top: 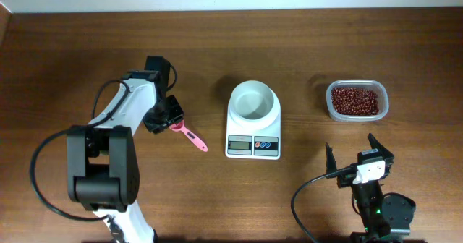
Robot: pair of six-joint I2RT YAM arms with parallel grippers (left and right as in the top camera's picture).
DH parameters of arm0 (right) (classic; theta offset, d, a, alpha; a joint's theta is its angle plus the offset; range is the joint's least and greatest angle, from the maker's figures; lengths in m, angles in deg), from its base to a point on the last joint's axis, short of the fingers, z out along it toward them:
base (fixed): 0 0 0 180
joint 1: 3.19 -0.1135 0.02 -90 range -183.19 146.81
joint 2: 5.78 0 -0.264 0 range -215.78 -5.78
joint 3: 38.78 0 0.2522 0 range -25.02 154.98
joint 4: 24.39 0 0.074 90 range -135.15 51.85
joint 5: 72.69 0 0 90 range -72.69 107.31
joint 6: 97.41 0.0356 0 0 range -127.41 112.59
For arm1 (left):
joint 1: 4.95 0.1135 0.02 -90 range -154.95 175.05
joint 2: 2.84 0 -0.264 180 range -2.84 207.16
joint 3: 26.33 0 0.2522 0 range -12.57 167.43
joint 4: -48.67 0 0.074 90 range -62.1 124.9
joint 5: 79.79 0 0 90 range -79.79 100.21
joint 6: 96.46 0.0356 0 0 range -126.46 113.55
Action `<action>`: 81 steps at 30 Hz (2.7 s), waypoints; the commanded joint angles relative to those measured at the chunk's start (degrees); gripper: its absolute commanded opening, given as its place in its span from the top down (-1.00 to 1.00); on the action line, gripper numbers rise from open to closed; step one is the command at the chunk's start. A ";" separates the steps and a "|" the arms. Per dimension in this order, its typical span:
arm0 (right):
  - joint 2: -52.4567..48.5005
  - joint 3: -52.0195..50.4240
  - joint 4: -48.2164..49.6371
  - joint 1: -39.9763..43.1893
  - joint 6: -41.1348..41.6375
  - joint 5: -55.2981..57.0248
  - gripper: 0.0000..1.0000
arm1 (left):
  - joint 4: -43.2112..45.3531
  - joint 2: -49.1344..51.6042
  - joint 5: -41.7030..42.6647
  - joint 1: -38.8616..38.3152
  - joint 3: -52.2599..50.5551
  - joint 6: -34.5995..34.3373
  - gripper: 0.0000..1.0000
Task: Scoop and weigh 50g on scale
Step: 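Move the left gripper to the pink scoop handle and grasp it, then lift the pink scoop with the left gripper and pull it back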
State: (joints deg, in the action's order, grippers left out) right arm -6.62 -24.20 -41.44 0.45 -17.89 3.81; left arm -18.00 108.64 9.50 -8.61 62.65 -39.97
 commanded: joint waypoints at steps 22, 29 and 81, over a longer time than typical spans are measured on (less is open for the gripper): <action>0.42 -0.50 -0.09 -0.24 0.48 0.26 -0.98 | 4.04 2.43 -0.61 0.46 -2.86 -0.33 1.00; 0.42 -0.50 -0.09 -0.24 0.48 0.24 -0.98 | 6.14 2.43 -0.61 0.46 -2.86 -0.33 1.00; 0.42 -0.50 -0.09 -0.24 0.48 0.26 -0.98 | -12.61 -50.27 -0.79 0.28 2.60 -9.60 1.00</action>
State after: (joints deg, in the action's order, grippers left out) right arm -6.62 -24.20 -41.44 0.45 -17.89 3.81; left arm -30.33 61.93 9.48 -8.39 67.79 -44.80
